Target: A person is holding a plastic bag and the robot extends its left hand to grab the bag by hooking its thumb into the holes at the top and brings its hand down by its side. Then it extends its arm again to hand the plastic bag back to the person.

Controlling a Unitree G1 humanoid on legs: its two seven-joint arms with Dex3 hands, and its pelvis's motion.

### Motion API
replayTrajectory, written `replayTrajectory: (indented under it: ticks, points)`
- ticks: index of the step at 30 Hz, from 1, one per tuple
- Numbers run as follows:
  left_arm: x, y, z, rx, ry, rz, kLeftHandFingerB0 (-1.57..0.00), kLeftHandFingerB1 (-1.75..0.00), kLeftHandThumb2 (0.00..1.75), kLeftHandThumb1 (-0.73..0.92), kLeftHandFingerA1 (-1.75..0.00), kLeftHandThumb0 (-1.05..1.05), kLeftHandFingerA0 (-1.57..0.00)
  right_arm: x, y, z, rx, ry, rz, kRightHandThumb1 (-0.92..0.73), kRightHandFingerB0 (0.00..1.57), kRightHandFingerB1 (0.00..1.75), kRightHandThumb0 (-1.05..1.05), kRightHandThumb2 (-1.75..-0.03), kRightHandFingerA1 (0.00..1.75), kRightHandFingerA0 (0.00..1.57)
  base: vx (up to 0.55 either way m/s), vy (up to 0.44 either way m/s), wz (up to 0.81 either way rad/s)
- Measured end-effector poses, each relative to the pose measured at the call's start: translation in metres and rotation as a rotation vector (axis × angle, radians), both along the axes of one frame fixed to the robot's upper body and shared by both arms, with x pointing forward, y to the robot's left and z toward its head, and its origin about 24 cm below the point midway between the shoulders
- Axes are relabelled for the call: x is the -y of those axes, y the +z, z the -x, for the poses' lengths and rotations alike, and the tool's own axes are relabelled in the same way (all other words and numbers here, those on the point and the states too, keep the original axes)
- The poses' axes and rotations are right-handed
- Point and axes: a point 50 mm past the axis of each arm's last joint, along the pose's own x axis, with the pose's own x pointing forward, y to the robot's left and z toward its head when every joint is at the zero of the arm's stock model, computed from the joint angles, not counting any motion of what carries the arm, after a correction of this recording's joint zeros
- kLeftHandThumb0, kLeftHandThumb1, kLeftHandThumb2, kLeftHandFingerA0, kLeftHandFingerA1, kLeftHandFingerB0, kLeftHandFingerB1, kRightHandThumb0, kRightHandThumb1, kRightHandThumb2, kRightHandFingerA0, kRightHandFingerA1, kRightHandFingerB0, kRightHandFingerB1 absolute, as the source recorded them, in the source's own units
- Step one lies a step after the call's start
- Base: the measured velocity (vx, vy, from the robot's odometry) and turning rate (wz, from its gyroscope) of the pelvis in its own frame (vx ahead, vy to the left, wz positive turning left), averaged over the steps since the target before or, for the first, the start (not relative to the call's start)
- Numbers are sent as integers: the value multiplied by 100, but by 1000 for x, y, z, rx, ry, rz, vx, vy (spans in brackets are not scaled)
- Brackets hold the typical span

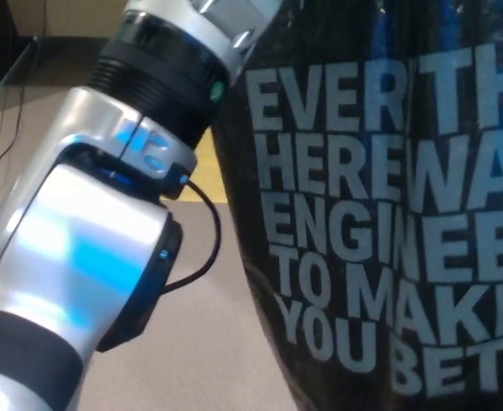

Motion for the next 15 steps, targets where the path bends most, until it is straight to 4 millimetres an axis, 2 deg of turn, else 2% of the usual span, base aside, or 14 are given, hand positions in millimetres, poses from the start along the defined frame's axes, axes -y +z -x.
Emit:
replayTrajectory:
  ticks: [7,8,12,13,15]
  points:
    - [-34,-18,-2,-27,34,-64,0,-1,84,45,-3,-79,0,-1,3,-4,9,7,0,-68,51,38,-39,-61,58,74,0,0,0]
    - [-40,-22,-2,-31,42,-75,0,-2,84,45,-2,-79,0,-2,4,-5,12,8,0,-69,52,38,-39,-61,66,76,0,0,0]
    - [-60,-37,-1,-60,67,-121,0,-2,84,44,-4,-79,0,-3,8,-10,24,14,1,-69,51,37,-40,-61,64,77,0,0,0]
    - [-62,-39,0,-64,69,-126,0,0,85,46,-3,-81,0,-3,8,-10,25,15,1,-69,50,37,-39,-61,59,74,0,0,0]
    - [-72,-48,1,-88,79,-154,0,-3,83,44,-4,-78,0,-3,9,-11,23,15,1,-69,51,37,-40,-61,63,76,0,0,0]
